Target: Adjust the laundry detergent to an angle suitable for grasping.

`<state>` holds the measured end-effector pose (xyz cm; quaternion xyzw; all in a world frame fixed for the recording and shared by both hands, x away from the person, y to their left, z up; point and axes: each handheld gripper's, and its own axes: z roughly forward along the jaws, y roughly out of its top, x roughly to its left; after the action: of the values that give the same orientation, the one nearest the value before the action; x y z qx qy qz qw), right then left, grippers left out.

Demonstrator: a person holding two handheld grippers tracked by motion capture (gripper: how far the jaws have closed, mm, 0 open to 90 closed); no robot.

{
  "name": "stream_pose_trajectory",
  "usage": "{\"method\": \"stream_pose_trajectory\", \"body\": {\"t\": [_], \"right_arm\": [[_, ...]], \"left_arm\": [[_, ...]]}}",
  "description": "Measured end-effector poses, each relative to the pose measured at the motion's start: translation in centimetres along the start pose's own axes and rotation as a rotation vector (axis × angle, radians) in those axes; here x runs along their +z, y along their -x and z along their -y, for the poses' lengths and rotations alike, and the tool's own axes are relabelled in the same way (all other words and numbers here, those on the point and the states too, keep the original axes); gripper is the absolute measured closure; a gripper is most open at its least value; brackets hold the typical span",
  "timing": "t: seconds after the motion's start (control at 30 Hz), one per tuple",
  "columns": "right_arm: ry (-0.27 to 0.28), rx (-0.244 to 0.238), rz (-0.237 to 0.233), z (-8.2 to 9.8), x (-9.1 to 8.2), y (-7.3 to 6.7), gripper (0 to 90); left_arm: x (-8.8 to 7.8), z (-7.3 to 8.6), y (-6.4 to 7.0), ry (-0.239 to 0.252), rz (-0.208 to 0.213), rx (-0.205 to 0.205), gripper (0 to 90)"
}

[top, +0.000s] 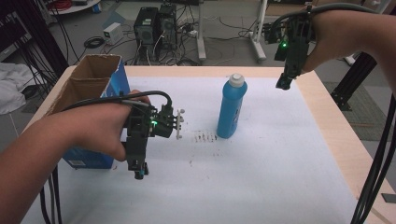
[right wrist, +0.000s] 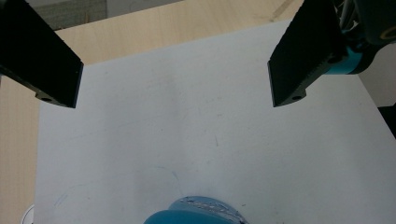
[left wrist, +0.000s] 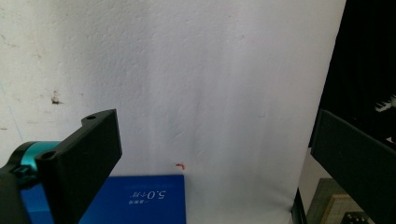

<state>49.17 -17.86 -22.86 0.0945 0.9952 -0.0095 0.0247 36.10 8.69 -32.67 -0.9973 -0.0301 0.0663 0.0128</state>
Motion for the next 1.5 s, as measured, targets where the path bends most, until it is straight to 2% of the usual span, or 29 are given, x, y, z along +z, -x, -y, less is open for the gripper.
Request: {"method": "stream_pose_trajectory", "body": {"t": [0.13, 0.6, 0.67, 0.73, 0.8, 0.83, 1.0, 1.07, 1.1, 1.17, 1.23, 1.27, 1.43, 1.5], "right_arm": [[0.004, -0.013, 0.003, 0.0, 0.0, 0.0, 2.5], [0.002, -0.008, -0.002, 0.2, 0.3, 0.1, 2.5], [0.006, -0.011, -0.003, 0.2, 0.3, 0.1, 2.5], [0.007, -0.005, -0.002, 0.3, 0.3, 0.1, 2.5], [0.009, -0.007, -0.003, 0.4, 0.3, 0.1, 2.5], [0.006, -0.004, 0.0, 0.4, 0.2, 0.1, 2.5], [0.013, -0.008, 0.0, 0.6, 0.1, 0.0, 2.5], [0.013, -0.016, 0.002, 0.8, 0.1, 0.0, 2.5], [0.013, -0.016, 0.002, 0.8, 0.1, 0.0, 2.5], [0.015, -0.009, 0.0, 1.0, 0.1, -0.1, 2.5], [0.015, -0.008, 0.002, 1.1, 0.2, -0.1, 2.5], [0.013, -0.003, 0.001, 1.3, 0.2, -0.1, 2.5], [0.015, 0.0, 0.002, 1.8, 0.3, -0.1, 2.5], [0.021, -0.001, 0.0, 2.0, 0.4, -0.1, 2.5]], "left_arm": [[-0.1, 0.1, 0.1, -0.003, 0.003, 0.003, 1.7], [-0.4, -0.2, -0.1, -0.008, 0.001, 0.009, 1.7], [-0.5, -0.1, -0.1, -0.005, -0.006, -0.006, 1.7], [-0.6, -0.1, -0.1, 0.017, -0.015, -0.038, 1.7], [-0.8, -0.2, -0.1, 0.025, -0.018, -0.046, 1.7], [-1.0, -0.2, 0.0, 0.047, -0.034, -0.064, 1.7], [-1.4, -0.4, 0.0, 0.082, -0.057, -0.077, 1.7], [-1.7, -0.6, 0.0, 0.101, -0.063, -0.125, 1.7], [-1.7, -0.6, 0.0, 0.101, -0.063, -0.125, 1.7], [-2.1, -0.8, 0.0, 0.152, -0.08, -0.17, 1.7], [-2.4, -0.9, 0.0, 0.168, -0.087, -0.182, 1.7], [-2.7, -1.1, -0.1, 0.213, -0.105, -0.214, 1.7], [-3.1, -1.5, -0.3, 0.257, -0.13, -0.253, 1.7], [-3.4, -1.7, -0.4, 0.279, -0.151, -0.285, 1.7]]}}
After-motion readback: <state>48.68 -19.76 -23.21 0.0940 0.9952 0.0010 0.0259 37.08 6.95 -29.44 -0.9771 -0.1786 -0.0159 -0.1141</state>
